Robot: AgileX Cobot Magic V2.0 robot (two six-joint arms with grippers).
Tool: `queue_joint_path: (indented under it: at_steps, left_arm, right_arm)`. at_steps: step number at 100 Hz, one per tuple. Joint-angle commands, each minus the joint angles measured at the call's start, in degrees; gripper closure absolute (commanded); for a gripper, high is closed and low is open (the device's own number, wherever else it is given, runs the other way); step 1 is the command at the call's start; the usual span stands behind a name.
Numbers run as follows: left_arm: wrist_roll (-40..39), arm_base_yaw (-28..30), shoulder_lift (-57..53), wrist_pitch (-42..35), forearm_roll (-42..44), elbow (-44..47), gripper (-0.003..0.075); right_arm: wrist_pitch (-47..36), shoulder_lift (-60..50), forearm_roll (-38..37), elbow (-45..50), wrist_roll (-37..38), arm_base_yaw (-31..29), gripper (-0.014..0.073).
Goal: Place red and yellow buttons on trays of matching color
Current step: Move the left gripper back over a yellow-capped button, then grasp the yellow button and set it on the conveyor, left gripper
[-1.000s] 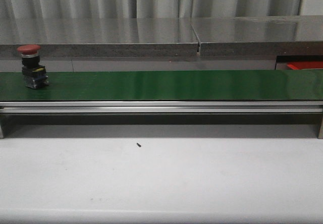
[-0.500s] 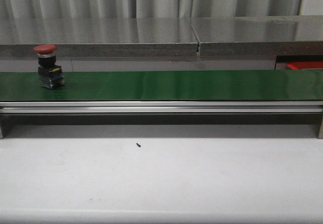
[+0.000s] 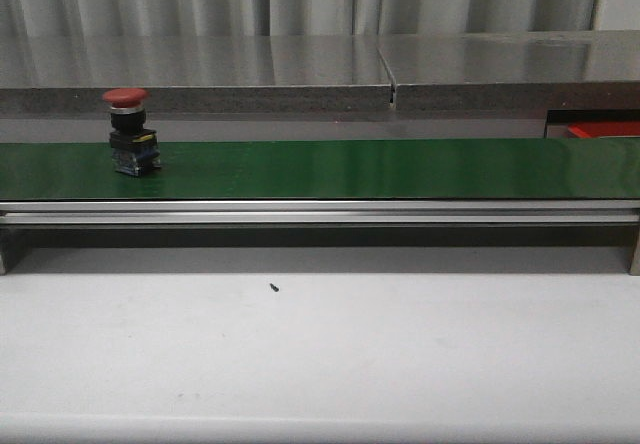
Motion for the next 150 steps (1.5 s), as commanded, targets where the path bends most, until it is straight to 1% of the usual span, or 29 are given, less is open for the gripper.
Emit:
queue_joint_path:
  at_steps: [1,12,24,38,57,64,71,91,104,117,135,150]
  left_arm:
    - [-0.7,0.2,-1.4,-1.9,-1.3,-2.2,0.0122]
    - [-0.7,0.2,-0.1,-2.3,-1.3,-2.9,0.0143]
    - [-0.7,0.2,0.1,-3.2,-1.5,-3.0,0.0222]
    - [-0.7,0.2,0.1,-3.5,-1.5,-3.0,0.0355]
    - [-0.7,0.2,0.0,-3.1,-1.5,-3.0,0.0601]
    - [-0.7,0.2,-0.6,-2.6,-2.3,-3.0,0.0681]
    - [-0.7,0.2,-1.9,-2.2,-3.0,-3.0,0.0739]
    - [-0.7,-0.1,-8.5,-0.9,-7.3,-3.0,0.0739]
    - [0.2,-2.1,-13.3,-0.8,-10.0,-3.0,0.0739]
    - [1.9,-7.1,-16.2,-0.3,-11.5,-4.0,0.0739]
    - [2.9,-15.6,-15.6,1.5,-11.4,-8.1,0.0739]
    - [2.9,-21.6,-13.7,1.5,-8.5,-10.8,0.0739]
  right_arm:
    - [-4.3,-1.0,-0.6,0.0,-0.1,0.0,0.0662]
    - [-4.3,-1.0,-0.6,0.0,-0.1,0.0,0.0662]
    - [-4.3,-1.0,-0.6,0.0,-0.1,0.0,0.0662]
    - [-4.3,-1.0,-0.6,0.0,-0.1,0.0,0.0662]
    - [-4.3,-1.0,-0.6,0.0,-0.1,0.0,0.0662]
    - [-4.3,-1.0,-0.6,0.0,-0.1,0.0,0.0662]
    - [-4.3,-1.0,-0.6,0.0,-0.1,0.0,0.0662]
    - [-4.3,-1.0,-0.6,0.0,-0.1,0.0,0.0662]
    - [-4.3,-1.0,-0.6,0.0,-0.1,0.0,0.0662]
    - [-4.3,-1.0,-0.6,0.0,-0.1,0.0,0.0662]
    - [-4.3,-1.0,-0.6,0.0,-0.1,0.0,0.0662]
    - [-4.3,-1.0,-0.6,0.0,-0.1,0.0,0.0662]
